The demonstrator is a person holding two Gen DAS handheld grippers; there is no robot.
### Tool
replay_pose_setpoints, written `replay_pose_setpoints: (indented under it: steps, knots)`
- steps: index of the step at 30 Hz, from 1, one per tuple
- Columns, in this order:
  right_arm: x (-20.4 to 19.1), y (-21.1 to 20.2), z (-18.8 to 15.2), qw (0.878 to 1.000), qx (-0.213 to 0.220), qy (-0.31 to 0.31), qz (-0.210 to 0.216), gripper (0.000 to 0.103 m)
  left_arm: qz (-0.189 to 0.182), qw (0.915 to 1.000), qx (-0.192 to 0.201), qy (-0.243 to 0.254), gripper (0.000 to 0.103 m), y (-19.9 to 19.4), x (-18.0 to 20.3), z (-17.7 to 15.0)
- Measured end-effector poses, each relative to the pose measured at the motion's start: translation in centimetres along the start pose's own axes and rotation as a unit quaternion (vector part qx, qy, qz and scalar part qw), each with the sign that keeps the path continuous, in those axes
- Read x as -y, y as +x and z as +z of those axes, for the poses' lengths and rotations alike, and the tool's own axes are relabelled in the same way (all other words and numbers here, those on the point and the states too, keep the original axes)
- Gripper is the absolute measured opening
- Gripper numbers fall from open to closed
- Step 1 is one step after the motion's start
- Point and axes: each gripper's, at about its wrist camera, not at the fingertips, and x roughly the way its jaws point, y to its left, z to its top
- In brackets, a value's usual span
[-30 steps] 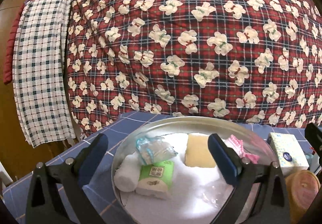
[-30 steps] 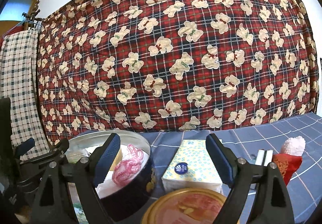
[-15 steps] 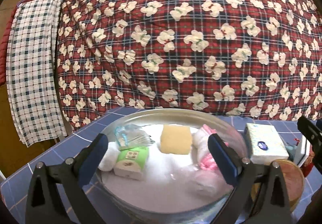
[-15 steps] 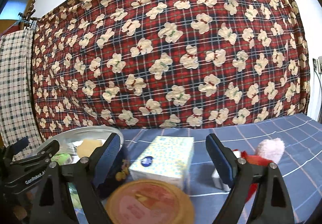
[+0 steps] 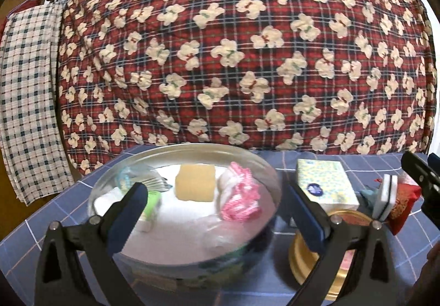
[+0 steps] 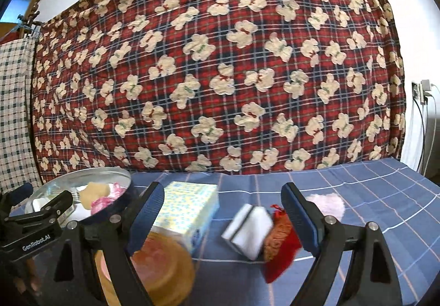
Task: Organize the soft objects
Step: 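Move both grippers back toward the remaining items on the table, then grasp the red drawstring pouch with the left gripper while the right gripper grasps the pink fluffy ball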
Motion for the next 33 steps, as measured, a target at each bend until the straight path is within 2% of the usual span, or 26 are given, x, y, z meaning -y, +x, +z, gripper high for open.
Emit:
replay_pose_setpoints:
  steps: [9, 22, 27, 33]
  knots:
    - [3.6, -0.6, 0.2, 1.000, 0.000, -0.001, -0.027, 0.089, -0.021, 0.9997, -0.009, 0.004, 0.101, -0.4, 2.7, -0.2]
    - [11.0, -1.2, 0.3, 0.995, -0.013, 0.029, -0.093, 0.089, -0.064, 0.9975, -0.008, 0.029, 0.101, -1.5, 7.8, -0.3]
    - [14.1, -0.9, 0.2, 0.991, -0.034, 0.053, -0.116, 0.089, -0.084, 0.9956, -0.010, 0.039, 0.101, -1.9, 10.0, -0.3]
    - [16.6, -0.3, 0.2, 0.988, -0.057, 0.075, -0.120, 0.089, -0.111, 0.9918, -0.010, 0.062, 0.101, -2.6, 13.0, -0.5]
